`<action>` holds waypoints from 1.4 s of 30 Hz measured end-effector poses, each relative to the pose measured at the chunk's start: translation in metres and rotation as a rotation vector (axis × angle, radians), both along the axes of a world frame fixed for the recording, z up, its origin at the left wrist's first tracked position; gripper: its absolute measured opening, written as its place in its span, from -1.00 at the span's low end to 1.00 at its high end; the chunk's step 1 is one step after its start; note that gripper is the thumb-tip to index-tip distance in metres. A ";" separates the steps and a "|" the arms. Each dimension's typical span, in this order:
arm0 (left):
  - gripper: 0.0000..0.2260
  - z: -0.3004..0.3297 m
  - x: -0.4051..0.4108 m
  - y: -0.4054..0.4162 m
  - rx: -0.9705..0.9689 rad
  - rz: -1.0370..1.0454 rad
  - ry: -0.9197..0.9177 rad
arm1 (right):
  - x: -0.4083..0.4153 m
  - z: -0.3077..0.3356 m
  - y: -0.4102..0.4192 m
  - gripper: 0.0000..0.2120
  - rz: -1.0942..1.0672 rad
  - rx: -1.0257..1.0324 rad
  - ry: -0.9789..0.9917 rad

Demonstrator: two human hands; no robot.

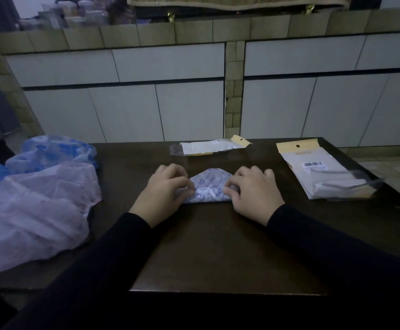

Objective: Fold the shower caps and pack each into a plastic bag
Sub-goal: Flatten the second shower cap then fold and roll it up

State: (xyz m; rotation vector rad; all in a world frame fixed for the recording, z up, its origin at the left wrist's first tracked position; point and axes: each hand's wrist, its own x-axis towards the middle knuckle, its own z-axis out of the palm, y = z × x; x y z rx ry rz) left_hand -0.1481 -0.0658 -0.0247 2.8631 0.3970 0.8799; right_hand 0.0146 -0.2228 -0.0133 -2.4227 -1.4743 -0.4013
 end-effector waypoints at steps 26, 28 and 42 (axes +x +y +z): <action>-0.74 0.004 0.012 -0.009 -0.164 -0.041 0.180 | 0.012 -0.002 -0.007 -0.71 0.206 -0.038 0.164; -0.74 0.005 0.011 -0.012 -0.143 -0.034 0.182 | 0.013 -0.001 -0.009 -0.69 0.213 -0.098 0.096; -0.87 0.009 0.000 -0.023 -0.283 0.001 0.154 | 0.004 0.009 -0.008 -0.75 0.123 -0.160 0.104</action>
